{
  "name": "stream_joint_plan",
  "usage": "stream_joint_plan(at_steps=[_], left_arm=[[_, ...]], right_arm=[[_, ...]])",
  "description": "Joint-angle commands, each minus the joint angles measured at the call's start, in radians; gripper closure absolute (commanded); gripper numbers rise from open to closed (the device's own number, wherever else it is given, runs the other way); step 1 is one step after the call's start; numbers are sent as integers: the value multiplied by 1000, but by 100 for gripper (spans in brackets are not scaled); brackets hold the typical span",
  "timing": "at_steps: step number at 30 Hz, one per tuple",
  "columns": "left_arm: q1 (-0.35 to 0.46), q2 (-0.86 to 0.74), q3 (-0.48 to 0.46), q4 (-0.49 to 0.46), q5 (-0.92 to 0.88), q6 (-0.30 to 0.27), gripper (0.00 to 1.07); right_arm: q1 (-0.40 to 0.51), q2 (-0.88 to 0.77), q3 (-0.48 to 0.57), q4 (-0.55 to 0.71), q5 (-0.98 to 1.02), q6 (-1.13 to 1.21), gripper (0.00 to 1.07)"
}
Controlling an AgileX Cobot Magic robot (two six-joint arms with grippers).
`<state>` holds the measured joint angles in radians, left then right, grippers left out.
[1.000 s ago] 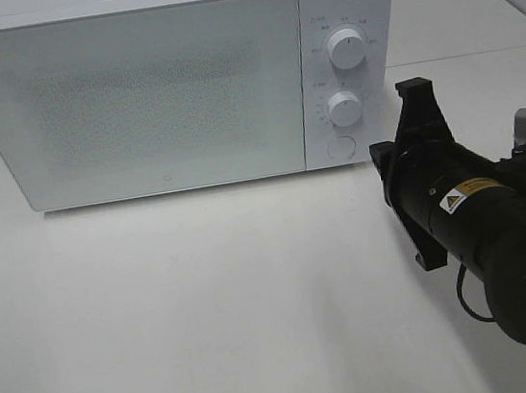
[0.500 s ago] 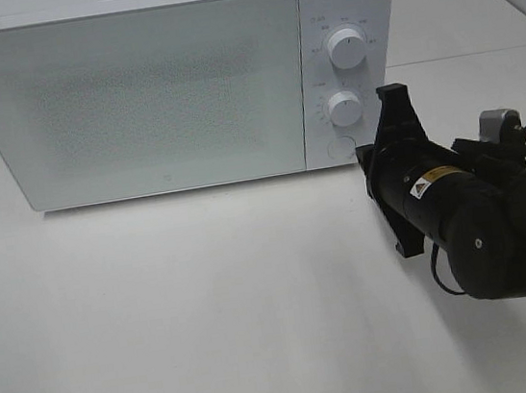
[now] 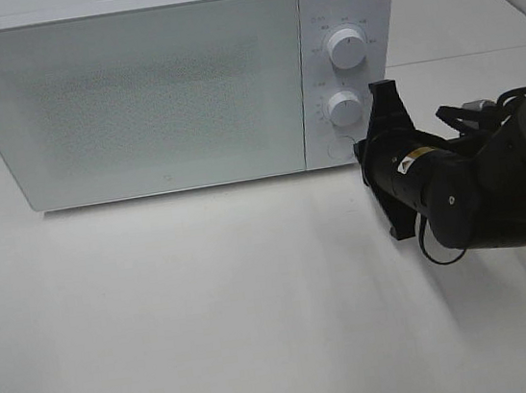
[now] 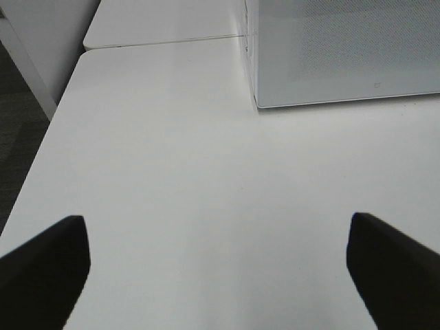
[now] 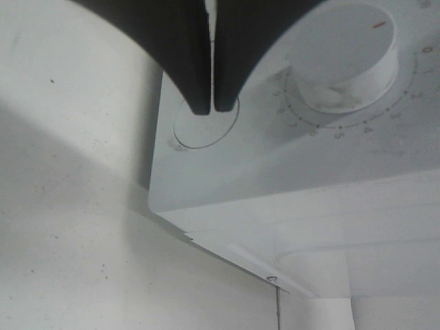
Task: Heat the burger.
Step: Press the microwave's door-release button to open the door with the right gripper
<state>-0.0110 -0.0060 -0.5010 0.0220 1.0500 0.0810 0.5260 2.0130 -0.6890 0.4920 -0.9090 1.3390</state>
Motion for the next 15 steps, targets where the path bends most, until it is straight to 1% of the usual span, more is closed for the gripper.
stream_joint_plan(at_steps=[1,2,10,15], left_arm=[[-4,-23,3,-4,-9,-2,12],[-4,-22,3,-4,-9,-2,12],[-4,-22,3,-4,-9,-2,12],[-4,-22,3,-4,-9,-2,12]], right_arm=[[-15,13,-27,-37,32,-7,107],[-23,28,-49,-51,36,-7,107],[-24,71,-113,-54,65,-3,107],[-45,74,-125,-48,69,-22,107]])
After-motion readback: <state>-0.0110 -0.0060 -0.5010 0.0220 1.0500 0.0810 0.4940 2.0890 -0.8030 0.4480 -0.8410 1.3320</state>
